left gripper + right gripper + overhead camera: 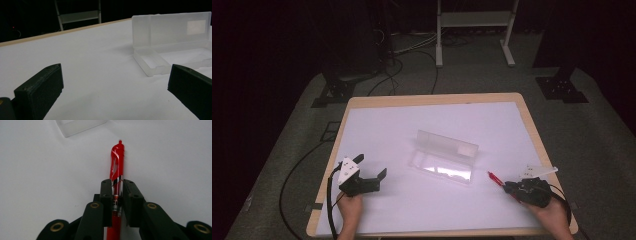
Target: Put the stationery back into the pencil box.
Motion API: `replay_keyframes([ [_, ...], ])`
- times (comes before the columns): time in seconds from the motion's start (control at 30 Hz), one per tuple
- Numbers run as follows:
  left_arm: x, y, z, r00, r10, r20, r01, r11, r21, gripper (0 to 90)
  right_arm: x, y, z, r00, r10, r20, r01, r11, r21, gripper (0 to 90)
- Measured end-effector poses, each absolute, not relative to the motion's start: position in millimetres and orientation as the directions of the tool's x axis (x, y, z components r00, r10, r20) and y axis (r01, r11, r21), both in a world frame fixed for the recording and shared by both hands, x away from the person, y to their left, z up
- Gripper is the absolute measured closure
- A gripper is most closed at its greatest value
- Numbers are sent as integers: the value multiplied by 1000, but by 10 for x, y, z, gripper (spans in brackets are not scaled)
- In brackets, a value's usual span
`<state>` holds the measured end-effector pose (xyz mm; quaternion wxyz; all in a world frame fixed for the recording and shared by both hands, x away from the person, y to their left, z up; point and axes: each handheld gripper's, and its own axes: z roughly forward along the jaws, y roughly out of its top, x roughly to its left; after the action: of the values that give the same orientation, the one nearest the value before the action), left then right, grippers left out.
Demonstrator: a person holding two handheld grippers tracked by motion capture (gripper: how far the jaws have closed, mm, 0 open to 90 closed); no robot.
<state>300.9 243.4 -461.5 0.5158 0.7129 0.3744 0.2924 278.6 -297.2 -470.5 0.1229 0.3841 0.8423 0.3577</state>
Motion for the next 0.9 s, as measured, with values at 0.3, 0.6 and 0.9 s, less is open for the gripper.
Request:
replay_keyframes([
  [0.3,3008,2432,-4615,548,836,30,232,-187,955,0,2749,-2917,-4708,-662,749,30,556,463,691,780],
  [0.6,3008,2431,-4615,548,836,30,233,-187,954,0,2754,-3008,-4642,-649,756,87,568,406,716,790],
  [0.9,3009,2432,-4615,548,836,31,232,-188,954,0,2746,-2986,-4367,-696,710,106,523,401,752,789],
])
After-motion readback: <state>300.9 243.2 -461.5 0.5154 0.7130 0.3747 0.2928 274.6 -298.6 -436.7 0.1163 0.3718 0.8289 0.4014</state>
